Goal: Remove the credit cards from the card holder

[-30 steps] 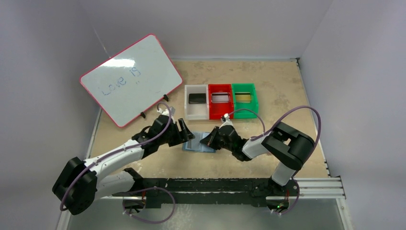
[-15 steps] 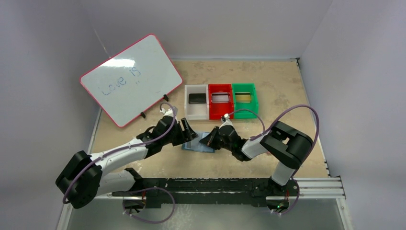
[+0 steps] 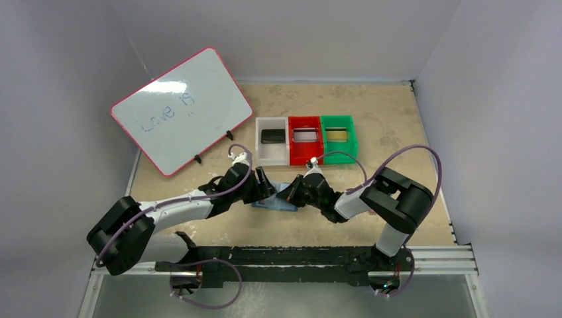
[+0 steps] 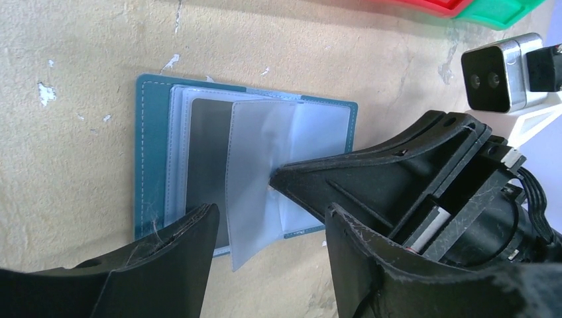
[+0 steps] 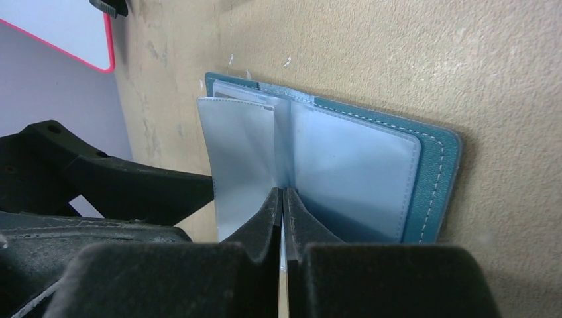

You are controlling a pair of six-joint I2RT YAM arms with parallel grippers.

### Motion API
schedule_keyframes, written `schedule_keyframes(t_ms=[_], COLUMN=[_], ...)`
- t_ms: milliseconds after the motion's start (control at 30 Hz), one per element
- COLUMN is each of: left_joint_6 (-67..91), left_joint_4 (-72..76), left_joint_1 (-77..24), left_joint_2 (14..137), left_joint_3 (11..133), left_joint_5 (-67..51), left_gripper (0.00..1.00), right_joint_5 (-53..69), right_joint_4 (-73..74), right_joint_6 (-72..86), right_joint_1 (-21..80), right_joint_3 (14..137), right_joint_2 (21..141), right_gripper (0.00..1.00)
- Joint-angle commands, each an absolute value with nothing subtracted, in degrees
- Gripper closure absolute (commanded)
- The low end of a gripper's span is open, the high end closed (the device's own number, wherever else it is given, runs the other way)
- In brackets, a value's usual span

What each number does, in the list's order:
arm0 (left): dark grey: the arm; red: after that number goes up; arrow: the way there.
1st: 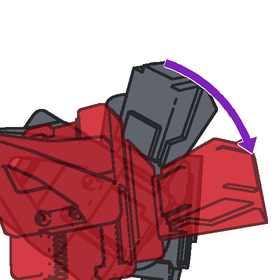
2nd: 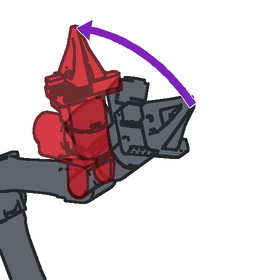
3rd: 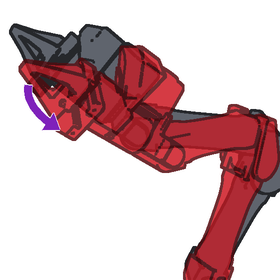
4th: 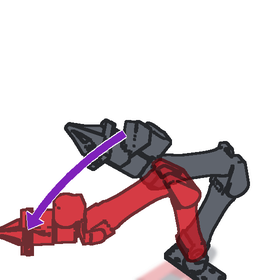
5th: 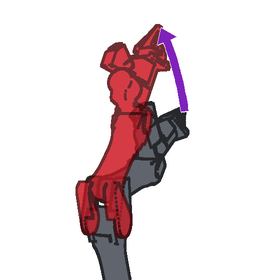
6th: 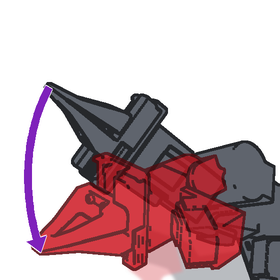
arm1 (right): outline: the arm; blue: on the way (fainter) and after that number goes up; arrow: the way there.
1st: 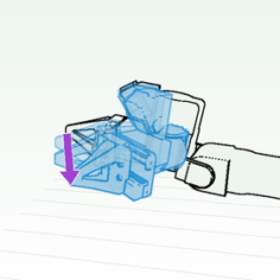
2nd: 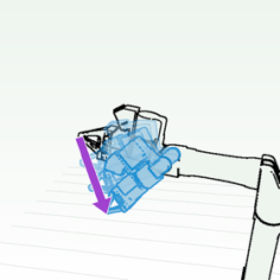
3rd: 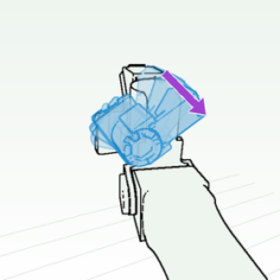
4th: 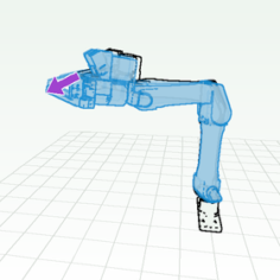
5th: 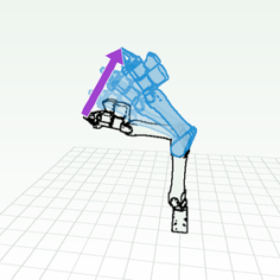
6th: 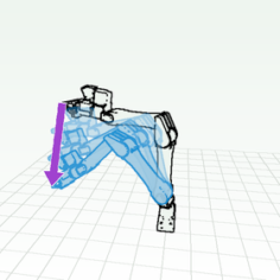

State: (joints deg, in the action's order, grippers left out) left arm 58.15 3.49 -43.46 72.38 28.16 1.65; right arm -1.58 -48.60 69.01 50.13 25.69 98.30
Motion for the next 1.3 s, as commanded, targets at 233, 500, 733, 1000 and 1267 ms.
schedule_keyframes(t_ms=[233, 500, 733, 1000, 1267], left_joint_6=[59.63, 58.25, 57.4, 56.95, 59.15], left_joint_4=[9.84, 8.23, 9.14, 10.63, 11.36], left_joint_1=[-44.7, -44.82, -45.32, -48.47, -52.42], left_joint_2=[75.49, 74.82, 75.68, 80.15, 88.49], left_joint_3=[28.24, 30.53, 32.04, 35.65, 38.56], left_joint_5=[0.16, -0.72, -2.29, -3.1, -0.72], left_gripper=[0.47, 0.51, 0.52, 0.53, 0.53], right_joint_5=[-1.04, -1.16, -8.4, -23.09, -24.45], right_joint_4=[-44.98, -42.31, -27.02, -9.15, -4.12], right_joint_6=[67.05, 62.91, 65.43, 71.05, 69.68], right_joint_1=[49.22, 49.2, 49.23, 49.28, 49.2], right_joint_3=[24.55, 25.46, 26.15, 25.27, 23.52], right_joint_2=[98.63, 89.66, 82.0, 67.44, 56.76], right_gripper=[1.0, 0.76, 0.68, 0.67, 0.64])
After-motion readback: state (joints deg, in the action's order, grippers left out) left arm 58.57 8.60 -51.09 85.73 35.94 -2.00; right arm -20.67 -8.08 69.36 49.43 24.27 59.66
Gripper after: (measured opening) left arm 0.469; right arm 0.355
